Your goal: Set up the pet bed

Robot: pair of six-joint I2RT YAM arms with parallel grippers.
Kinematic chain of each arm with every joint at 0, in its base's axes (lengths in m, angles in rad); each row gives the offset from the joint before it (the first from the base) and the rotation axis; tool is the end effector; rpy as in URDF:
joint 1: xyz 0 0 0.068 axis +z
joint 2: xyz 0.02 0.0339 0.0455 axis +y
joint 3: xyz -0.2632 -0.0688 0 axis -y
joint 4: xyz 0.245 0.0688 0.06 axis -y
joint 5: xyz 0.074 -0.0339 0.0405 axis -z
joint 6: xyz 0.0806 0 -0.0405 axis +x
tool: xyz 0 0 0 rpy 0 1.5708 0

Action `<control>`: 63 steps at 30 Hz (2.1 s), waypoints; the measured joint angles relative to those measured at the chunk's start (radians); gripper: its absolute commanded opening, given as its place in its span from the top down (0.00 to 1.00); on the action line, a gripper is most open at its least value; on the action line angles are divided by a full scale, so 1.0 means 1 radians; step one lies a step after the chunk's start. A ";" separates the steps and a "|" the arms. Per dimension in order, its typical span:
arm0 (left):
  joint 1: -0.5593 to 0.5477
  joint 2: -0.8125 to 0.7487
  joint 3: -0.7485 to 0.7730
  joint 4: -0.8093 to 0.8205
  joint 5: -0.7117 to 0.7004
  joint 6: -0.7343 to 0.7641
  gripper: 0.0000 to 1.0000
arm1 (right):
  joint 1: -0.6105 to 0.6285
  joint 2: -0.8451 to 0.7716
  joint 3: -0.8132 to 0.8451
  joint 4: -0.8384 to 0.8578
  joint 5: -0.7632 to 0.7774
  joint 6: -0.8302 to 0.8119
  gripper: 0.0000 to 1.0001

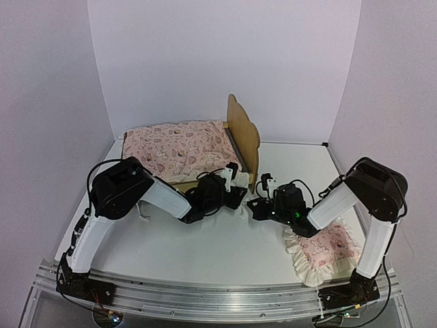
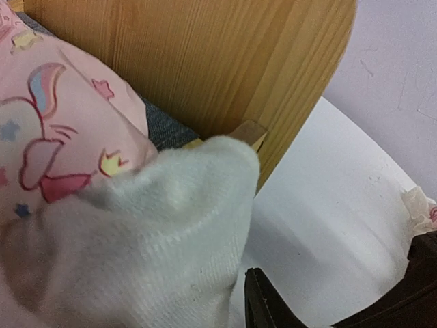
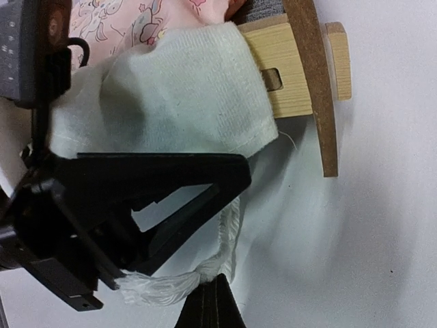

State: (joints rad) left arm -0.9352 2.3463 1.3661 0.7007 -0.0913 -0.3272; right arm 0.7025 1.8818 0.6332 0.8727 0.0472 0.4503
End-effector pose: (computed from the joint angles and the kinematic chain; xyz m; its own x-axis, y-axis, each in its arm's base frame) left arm 0.3258 -0.4292 0.0888 -0.3959 -0.0024 -0.9183 0.6569 0.6979 -0.2851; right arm 0.2915 0.2418 0.0940 -0.5186 0.1306 -0.8450 -0.4290 0.8152 0.3893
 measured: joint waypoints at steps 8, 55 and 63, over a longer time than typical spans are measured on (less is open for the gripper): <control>-0.002 0.033 0.035 -0.071 -0.055 0.013 0.68 | 0.000 0.001 0.006 -0.006 -0.017 0.000 1.00; 0.096 -0.277 -0.074 -0.546 0.303 -0.035 1.00 | -0.052 0.141 0.381 -0.385 -0.273 -0.222 1.00; 0.132 -0.305 -0.122 -0.571 0.375 -0.047 1.00 | -0.032 0.182 0.403 -0.332 -0.252 -0.201 1.00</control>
State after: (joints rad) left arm -0.8032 2.0411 1.2446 0.1295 0.2841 -0.3741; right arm 0.6709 2.0634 1.0364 0.5411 -0.2052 0.2491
